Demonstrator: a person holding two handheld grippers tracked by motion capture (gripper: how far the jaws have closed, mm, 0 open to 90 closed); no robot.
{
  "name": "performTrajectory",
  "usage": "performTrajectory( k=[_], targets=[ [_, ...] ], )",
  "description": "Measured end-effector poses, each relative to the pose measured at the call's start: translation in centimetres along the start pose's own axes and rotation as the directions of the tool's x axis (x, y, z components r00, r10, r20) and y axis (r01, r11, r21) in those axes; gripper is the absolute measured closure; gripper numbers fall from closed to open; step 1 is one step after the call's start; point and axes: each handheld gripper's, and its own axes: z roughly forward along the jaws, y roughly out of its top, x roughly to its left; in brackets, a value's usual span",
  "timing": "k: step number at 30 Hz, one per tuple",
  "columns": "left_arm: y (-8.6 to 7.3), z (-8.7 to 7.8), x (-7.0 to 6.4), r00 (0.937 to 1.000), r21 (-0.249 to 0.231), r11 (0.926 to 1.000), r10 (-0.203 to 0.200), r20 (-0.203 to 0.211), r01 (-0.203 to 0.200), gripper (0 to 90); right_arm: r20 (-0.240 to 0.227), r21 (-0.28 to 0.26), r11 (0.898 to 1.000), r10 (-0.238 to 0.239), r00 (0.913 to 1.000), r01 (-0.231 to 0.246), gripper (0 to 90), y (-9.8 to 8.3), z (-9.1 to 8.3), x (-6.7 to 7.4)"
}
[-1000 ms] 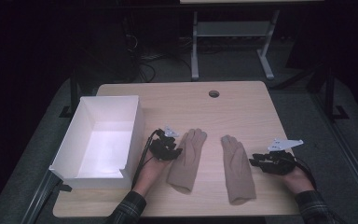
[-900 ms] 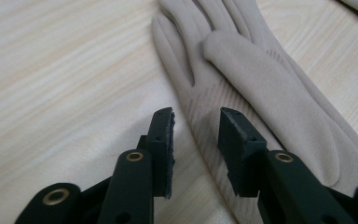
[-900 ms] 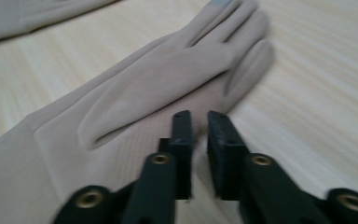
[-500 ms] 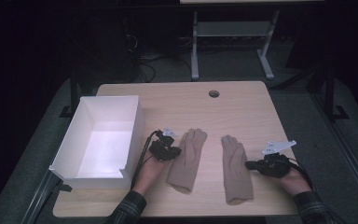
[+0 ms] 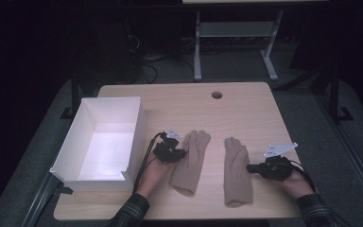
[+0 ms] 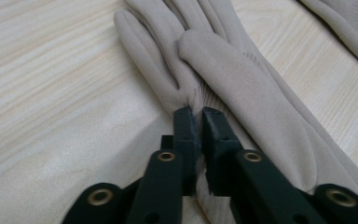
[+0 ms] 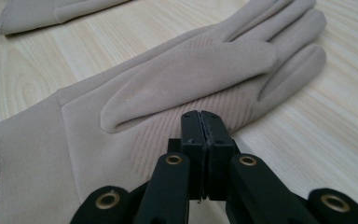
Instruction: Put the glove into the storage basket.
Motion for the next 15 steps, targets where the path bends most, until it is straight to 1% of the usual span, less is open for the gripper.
performTrajectory(
  k=[1,3,4,6,9,10,11,13,15],
  targets=[
    [0.0,-0.1,0.0,0.9999,-0.004,1.0,-0.005,0.009,0.005,85.7,-0.003,0.0,1.0,-0.003,1.0,0.003,88.5,0.1,0.1,0.1],
    [0.1,-0.4,0.2,0.9981,-0.025,0.9991,-0.032,0.052,0.034,86.3,-0.011,-0.001,1.0,-0.01,0.9999,0.01,88.5,0.3,0.3,0.3],
    [0.2,-0.6,0.2,0.9971,-0.035,0.9984,-0.043,0.062,0.045,86.3,-0.013,0.001,1.0,-0.008,0.9999,0.008,88.5,0.5,0.5,0.5],
    [0.4,-1.0,0.1,0.9954,-0.058,0.9968,-0.051,0.082,0.056,86.4,-0.021,0.004,1.0,-0.016,0.9997,0.016,88.5,0.7,0.7,0.8],
    [0.9,-1.5,-0.1,0.9928,-0.08,0.9955,-0.041,0.112,0.05,86.4,-0.029,-0.002,0.999,-0.032,0.9991,0.032,89.2,1.1,1.1,0.9],
    [1.1,-1.5,-0.3,0.9918,-0.089,0.9947,-0.04,0.121,0.051,86.4,-0.032,-0.003,1.0,-0.03,0.999,0.03,89.3,1.2,1.3,1.0],
    [1.3,-1.5,-0.5,0.9909,-0.098,0.9936,-0.043,0.128,0.056,86.4,-0.031,-0.003,0.999,-0.036,0.9989,0.036,89.5,1.4,1.4,1.1],
    [1.8,-1.5,-0.8,0.9895,-0.104,0.9934,-0.033,0.14,0.048,86.5,-0.033,-0.006,0.999,-0.042,0.9986,0.042,89.8,1.5,1.6,1.2],
    [2.2,-1.4,-1.2,0.9868,-0.116,0.9918,-0.036,0.158,0.055,86.5,-0.037,-0.001,0.999,-0.036,0.9987,0.036,89.8,1.8,1.8,1.4]
  ],
)
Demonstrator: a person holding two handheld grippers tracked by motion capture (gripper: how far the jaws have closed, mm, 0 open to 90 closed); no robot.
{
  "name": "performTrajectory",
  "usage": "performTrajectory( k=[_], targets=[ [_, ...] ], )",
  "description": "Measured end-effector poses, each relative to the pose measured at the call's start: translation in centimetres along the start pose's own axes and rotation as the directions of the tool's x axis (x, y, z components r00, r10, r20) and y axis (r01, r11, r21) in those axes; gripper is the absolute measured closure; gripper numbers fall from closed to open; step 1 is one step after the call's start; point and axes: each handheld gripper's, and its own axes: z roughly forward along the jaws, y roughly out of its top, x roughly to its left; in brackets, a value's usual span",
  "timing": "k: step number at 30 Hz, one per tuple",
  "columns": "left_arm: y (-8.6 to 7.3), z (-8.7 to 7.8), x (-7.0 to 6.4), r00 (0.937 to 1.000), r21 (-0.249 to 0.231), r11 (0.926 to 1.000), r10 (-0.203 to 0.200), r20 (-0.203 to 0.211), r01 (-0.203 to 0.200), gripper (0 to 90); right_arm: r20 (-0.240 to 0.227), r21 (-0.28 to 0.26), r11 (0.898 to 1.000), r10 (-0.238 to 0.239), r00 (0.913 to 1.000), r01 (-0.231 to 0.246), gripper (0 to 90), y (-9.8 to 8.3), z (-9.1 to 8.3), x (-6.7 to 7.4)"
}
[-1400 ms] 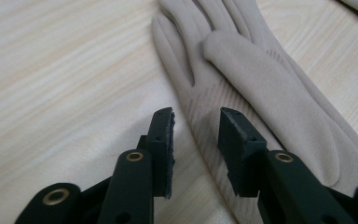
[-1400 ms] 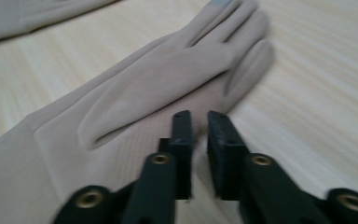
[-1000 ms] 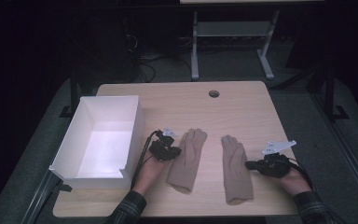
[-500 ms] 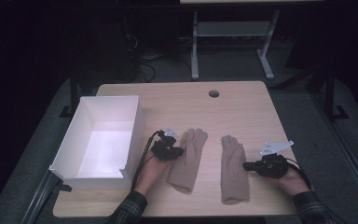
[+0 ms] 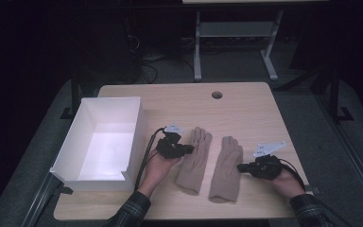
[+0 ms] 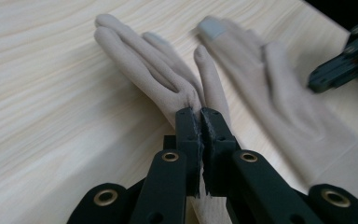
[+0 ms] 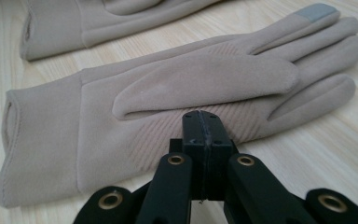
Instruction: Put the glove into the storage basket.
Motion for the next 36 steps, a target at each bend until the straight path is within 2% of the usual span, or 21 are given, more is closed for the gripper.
performTrajectory(
  k=[8,13,16,17,26,29,32,36],
  targets=[
    [1.3,0.8,-1.3,0.998,0.014,0.9995,0.027,0.056,-0.028,86.4,-0.009,-0.001,1.0,-0.024,0.9997,0.024,89.9,1.2,1.5,0.7],
    [2.2,1.3,-2.4,0.9953,0.001,0.9993,0.038,0.089,-0.038,86.2,-0.021,-0.002,0.999,-0.032,0.9993,0.032,89.9,1.7,2.1,1.2],
    [2.8,1.7,-3.2,0.9916,0.0,0.9987,0.051,0.119,-0.051,86.2,-0.018,0.0,1.0,-0.031,0.9993,0.031,90.0,1.9,2.3,1.3],
    [3.0,1.9,-3.5,0.9905,0.005,0.9979,0.063,0.122,-0.064,86.2,-0.016,-0.003,0.999,-0.035,0.9992,0.035,90.0,1.9,2.3,1.2],
    [3.4,4.1,-5.2,0.9828,0.022,0.9954,0.089,0.162,-0.094,85.7,-0.018,-0.001,0.999,-0.039,0.9991,0.039,90.0,2.0,2.6,1.3],
    [3.4,4.7,-5.6,0.9775,0.012,0.9944,0.101,0.185,-0.105,80.1,-0.014,-0.004,0.999,-0.042,0.999,0.042,89.8,1.9,2.5,1.3],
    [3.6,4.4,-6.1,0.9756,-0.009,0.9936,0.112,0.189,-0.113,76.7,-0.008,-0.019,0.999,-0.03,0.9995,0.029,82.4,1.6,1.8,1.0],
    [3.4,4.4,-6.4,0.9731,0.007,0.9921,0.122,0.196,-0.125,85.5,0.041,-0.041,0.999,0.011,0.9991,-0.009,74.0,0.8,0.4,-0.1]
  ],
)
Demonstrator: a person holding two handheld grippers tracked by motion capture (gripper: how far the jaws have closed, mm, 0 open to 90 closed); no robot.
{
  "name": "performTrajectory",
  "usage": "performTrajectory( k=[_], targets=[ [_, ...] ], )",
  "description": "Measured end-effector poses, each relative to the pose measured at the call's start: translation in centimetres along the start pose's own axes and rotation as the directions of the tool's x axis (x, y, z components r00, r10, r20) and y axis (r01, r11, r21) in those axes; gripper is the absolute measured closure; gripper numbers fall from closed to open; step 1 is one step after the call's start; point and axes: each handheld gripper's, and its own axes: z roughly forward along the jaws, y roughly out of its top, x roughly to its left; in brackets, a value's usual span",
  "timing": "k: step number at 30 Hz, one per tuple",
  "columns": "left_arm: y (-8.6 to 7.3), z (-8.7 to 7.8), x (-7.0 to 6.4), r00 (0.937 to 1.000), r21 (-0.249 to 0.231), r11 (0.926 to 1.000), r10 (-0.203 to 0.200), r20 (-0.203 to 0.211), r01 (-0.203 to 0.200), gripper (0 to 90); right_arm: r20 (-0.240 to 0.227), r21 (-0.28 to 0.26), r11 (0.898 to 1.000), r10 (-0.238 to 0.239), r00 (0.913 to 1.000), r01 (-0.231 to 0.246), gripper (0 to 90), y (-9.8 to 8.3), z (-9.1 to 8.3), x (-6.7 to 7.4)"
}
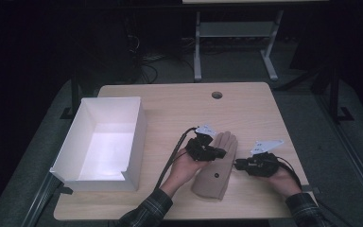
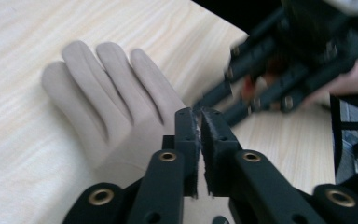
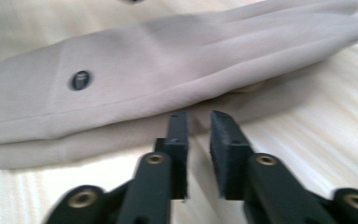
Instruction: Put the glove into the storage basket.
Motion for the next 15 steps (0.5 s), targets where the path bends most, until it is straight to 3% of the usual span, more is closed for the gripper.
performTrajectory(
  k=[5,7,11,15],
  targets=[
    [-1.2,1.7,-0.9,0.9996,0.052,0.9985,0.016,0.024,-0.017,87.6,0.081,-0.023,0.999,0.046,0.9957,-0.044,49.9,-0.7,-1.1,-1.3],
    [-1.6,2.4,-1.3,0.9993,0.073,0.997,0.021,0.032,-0.024,88.0,0.13,-0.016,0.997,0.076,0.9887,-0.074,39.0,-1.1,-1.2,-1.9],
    [-2.2,3.7,-2.1,0.9984,0.109,0.9931,0.04,0.04,-0.044,88.6,0.167,-0.02,0.994,0.106,0.9803,-0.104,29.1,-1.5,-1.2,-2.5],
    [-2.8,4.2,-2.2,0.9971,0.155,0.985,0.075,0.013,-0.076,89.4,0.192,-0.021,0.995,0.105,0.9758,-0.102,23.6,-1.5,-1.0,-2.5]
  ],
)
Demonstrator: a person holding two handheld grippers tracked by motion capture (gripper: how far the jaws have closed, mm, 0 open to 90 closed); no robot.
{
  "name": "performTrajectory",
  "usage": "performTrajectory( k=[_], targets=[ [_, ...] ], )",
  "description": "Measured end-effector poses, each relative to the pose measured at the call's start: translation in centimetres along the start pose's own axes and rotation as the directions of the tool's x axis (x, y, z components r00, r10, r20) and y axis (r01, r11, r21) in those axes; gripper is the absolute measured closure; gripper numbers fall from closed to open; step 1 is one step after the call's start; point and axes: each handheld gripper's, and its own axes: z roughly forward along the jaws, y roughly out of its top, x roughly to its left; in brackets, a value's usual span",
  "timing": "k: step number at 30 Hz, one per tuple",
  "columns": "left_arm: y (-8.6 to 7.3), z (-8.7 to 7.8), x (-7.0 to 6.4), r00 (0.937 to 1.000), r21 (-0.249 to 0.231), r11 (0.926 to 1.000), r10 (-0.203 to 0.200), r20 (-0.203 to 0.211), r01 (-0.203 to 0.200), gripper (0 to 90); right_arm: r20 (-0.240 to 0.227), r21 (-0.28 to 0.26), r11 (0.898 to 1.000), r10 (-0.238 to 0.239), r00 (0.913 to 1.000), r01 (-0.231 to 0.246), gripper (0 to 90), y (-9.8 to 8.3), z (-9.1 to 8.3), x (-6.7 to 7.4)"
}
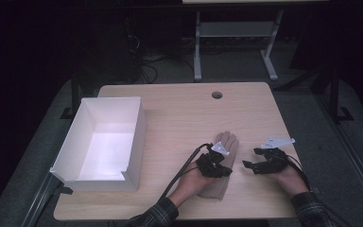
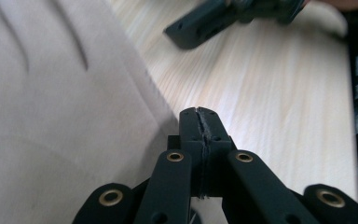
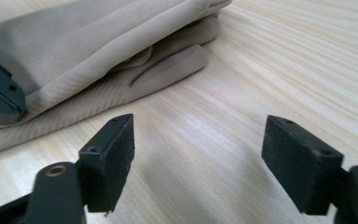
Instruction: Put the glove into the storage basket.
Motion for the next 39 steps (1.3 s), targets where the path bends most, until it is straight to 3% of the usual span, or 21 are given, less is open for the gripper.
performTrajectory(
  k=[2,6,14,21,23,24,26,29,32,38,39],
  targets=[
    [-0.2,-0.2,0.1,0.9999,-0.004,0.9999,-0.011,0.005,0.011,89.6,0.012,-0.002,1.0,0.0,0.9999,0.0,21.7,0.0,0.1,0.0],
    [-0.8,-1.1,0.3,0.9996,0.015,0.9999,0.006,-0.028,-0.006,89.6,0.033,-0.01,1.0,0.008,0.9994,-0.008,18.7,-0.2,0.2,0.1],
    [-2.3,-3.4,1.4,0.9971,0.025,0.9996,-0.011,-0.075,0.013,89.7,0.055,0.005,1.0,0.002,0.9985,-0.002,16.0,-0.5,0.6,-0.1],
    [-3.1,-4.9,2.0,0.9929,0.049,0.9988,0.012,-0.118,-0.006,89.6,0.052,0.004,1.0,-0.01,0.9986,0.01,14.8,-0.6,0.8,-0.1],
    [-2.9,-5.2,1.8,0.9926,0.024,0.9997,-0.004,-0.122,0.007,88.7,0.05,0.006,1.0,-0.016,0.9986,0.015,14.2,-0.6,0.8,-0.1],
    [-2.7,-5.5,1.9,0.9917,0.035,0.9992,0.023,-0.126,-0.019,85.4,0.049,0.008,1.0,-0.018,0.9986,0.018,13.8,-0.6,0.8,-0.1],
    [-2.3,-5.9,1.8,0.9917,0.012,0.9997,0.022,-0.127,-0.02,80.1,0.047,0.009,1.0,-0.019,0.9987,0.018,13.6,-0.6,0.8,-0.1],
    [-1.6,-6.5,1.9,0.9868,0.002,0.9989,0.046,-0.155,-0.046,66.2,0.046,0.009,1.0,-0.019,0.9988,0.019,13.5,-0.6,0.8,-0.1],
    [-1.0,-6.6,2.3,0.9786,0.021,0.9949,0.101,-0.179,-0.099,54.8,0.045,0.009,1.0,-0.02,0.9988,0.02,13.5,-0.6,0.8,-0.1],
    [-0.4,-5.4,3.5,0.9682,0.032,0.9928,0.119,-0.22,-0.115,27.9,0.045,0.009,1.0,-0.02,0.9988,0.02,13.5,-0.6,0.8,-0.1],
    [-0.4,-5.1,3.7,0.9711,0.033,0.9942,0.107,-0.213,-0.103,24.5,0.045,0.008,1.0,-0.021,0.9988,0.02,13.5,-0.6,0.8,-0.1]
  ],
)
